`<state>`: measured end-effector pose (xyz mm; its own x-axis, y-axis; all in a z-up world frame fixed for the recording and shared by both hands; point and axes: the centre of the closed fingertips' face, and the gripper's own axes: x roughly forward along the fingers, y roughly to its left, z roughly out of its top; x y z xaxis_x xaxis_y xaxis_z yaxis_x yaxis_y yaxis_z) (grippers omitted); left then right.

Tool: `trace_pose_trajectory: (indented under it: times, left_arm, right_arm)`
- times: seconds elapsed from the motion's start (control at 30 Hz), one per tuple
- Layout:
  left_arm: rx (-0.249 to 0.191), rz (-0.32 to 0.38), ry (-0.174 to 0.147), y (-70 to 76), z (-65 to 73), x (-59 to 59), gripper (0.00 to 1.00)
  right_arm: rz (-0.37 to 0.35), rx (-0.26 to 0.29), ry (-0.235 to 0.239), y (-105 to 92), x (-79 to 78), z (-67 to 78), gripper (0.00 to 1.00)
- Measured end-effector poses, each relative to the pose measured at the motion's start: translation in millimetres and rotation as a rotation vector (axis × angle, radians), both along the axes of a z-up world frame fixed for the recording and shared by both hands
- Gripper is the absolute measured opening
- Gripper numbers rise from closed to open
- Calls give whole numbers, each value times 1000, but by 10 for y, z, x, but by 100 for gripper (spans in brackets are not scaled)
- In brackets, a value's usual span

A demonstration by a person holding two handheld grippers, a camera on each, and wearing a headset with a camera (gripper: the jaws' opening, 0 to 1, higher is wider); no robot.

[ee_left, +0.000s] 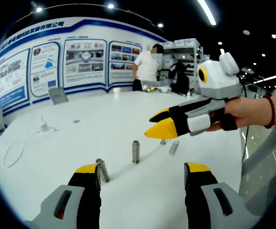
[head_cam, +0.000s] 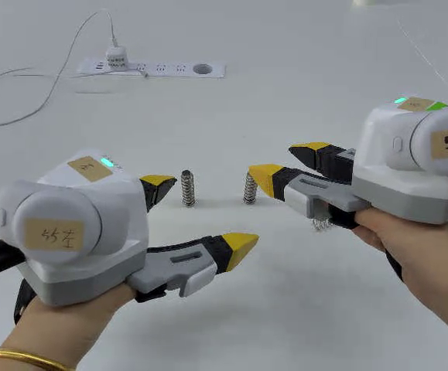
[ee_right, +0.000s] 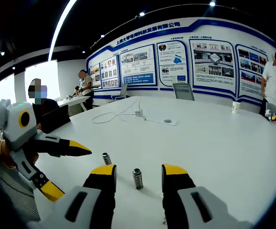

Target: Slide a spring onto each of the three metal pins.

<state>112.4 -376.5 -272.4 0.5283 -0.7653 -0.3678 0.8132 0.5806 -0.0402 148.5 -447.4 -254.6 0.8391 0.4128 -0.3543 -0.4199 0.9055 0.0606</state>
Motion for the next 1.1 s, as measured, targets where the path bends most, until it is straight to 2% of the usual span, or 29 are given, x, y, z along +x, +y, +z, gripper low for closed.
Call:
trace_pose_trajectory:
  times: [0.3, 0.63, 1.1]
  left_arm:
    - [12, -50, -4, -179, -12, -21, 72]
    - [42, -103, 5, -370, -75, -25, 67]
    - [80, -198, 6, -700, -229, -71, 61]
  right_arm:
    - [-39, -7, 21, -222, -109, 11, 47]
    - [-82, -1, 51, -490, -232, -46, 53]
    - [-64, -3, 73, -710, -430, -133, 56]
